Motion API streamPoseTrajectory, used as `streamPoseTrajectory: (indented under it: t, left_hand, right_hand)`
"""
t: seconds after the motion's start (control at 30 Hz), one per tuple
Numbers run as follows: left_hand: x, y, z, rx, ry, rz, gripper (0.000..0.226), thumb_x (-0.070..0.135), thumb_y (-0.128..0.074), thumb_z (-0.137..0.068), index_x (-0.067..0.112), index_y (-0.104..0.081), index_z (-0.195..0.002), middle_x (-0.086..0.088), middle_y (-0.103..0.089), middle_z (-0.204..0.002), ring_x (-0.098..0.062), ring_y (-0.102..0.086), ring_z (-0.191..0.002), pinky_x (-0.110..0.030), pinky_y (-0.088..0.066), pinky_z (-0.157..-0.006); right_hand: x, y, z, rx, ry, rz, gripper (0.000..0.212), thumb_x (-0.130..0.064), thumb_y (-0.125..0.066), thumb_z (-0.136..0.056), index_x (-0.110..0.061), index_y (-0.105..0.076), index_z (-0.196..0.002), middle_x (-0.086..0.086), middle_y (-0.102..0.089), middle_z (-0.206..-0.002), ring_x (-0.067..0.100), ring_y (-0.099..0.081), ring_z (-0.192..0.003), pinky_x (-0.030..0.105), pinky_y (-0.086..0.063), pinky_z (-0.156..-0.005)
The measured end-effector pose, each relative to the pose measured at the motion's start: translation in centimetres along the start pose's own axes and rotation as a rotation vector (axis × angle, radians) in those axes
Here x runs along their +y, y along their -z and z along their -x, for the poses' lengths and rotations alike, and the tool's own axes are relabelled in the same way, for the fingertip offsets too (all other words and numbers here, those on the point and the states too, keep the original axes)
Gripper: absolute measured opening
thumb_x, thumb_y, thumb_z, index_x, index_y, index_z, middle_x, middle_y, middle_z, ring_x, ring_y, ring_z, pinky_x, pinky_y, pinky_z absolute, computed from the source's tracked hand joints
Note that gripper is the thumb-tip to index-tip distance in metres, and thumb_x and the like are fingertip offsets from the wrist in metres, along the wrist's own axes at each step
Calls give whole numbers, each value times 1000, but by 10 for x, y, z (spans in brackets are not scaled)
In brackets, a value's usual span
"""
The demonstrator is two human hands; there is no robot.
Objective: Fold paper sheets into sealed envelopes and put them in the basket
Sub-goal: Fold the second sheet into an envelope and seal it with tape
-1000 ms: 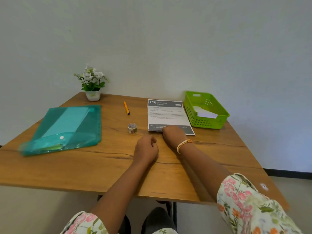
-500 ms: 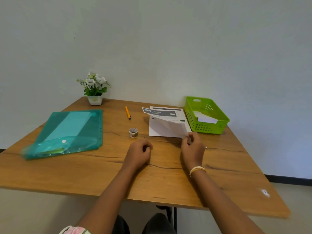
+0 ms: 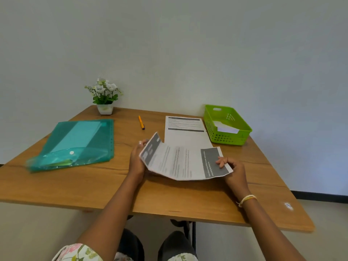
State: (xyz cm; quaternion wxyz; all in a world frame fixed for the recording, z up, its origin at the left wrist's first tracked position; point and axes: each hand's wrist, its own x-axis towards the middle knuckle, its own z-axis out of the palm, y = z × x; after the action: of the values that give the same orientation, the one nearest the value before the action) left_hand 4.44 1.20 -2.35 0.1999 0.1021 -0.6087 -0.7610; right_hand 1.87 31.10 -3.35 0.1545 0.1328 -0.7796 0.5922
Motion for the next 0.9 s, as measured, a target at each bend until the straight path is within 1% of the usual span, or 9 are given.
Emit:
streamPoseTrajectory:
  t: [0.1,0.17,0.27,0.43,0.53,0.63,0.7,0.8,0.9]
  left_hand:
    - [9,9,4,-23,136,169,35,41,-40,-100,18,-61,-115,-14,-68,-102,-28,-64,-87,-41,-51,-74]
    - [11,13,6,-55,131,95,26,32,-50,-97,20,-62,-117,-11,-70,-104,-24,-66,-87,-35,-53,-69]
    - [11,17,8,-87,161,92,38,19,-59,-93,22,-51,-129,-12,-70,-105,-22,-70,-79,-32,-57,-59]
    - [16,25,6,-82,200,8,53,17,-66,-88,44,-45,-128,-6,-69,-99,-25,-72,-76,-32,-55,-50]
    - [12,27,3,-91,159,-214,42,9,-63,-89,35,-58,-120,-9,-68,-106,-26,-72,-77,-41,-59,-58]
    - [3,25,3,-59,97,-379,30,5,-61,-88,25,-67,-109,-8,-68,-109,-24,-71,-79,-45,-60,-69]
    - [-2,23,5,-46,62,-462,32,5,-61,-88,23,-67,-114,-6,-67,-107,-22,-70,-78,-43,-60,-68]
    - [-6,22,5,-33,41,-494,36,5,-60,-88,21,-65,-119,-7,-67,-105,-19,-70,-77,-40,-60,-66]
    - [-7,24,5,-27,26,-503,36,6,-61,-88,20,-65,-121,-6,-68,-106,-16,-70,-75,-37,-60,-63]
  right_hand:
    - [2,5,0,-58,21,102,22,17,-72,-71,-3,-63,-72,14,-65,-103,21,-60,-102,27,-49,-83]
    - [3,4,1,-46,5,164,19,17,-71,-72,-1,-67,-74,14,-60,-107,22,-60,-100,25,-49,-82]
    - [3,2,-1,-30,-76,178,18,14,-65,-80,-3,-70,-76,11,-60,-109,16,-60,-95,14,-48,-75]
    - [-1,7,-10,-41,-356,-45,37,1,-38,-92,-3,-71,-77,17,-70,-104,34,-67,-90,44,-56,-73]
    - [-8,7,-15,-4,-477,-104,35,-8,-38,-92,-6,-73,-86,17,-71,-104,35,-67,-93,54,-55,-81]
    - [-16,-4,-10,-1,-246,413,26,-14,-47,-94,-17,-71,-102,11,-64,-120,23,-57,-103,34,-46,-84]
    - [-22,-21,-1,-90,-58,638,27,-15,-54,-92,-17,-66,-116,10,-55,-131,26,-52,-116,35,-43,-95]
    - [-32,-56,13,-246,37,675,33,-25,-50,-96,-20,-58,-128,4,-45,-144,22,-43,-131,39,-36,-110]
    - [-38,-90,26,-408,97,707,41,-40,-43,-99,-24,-49,-136,-1,-37,-151,21,-38,-136,39,-32,-111]
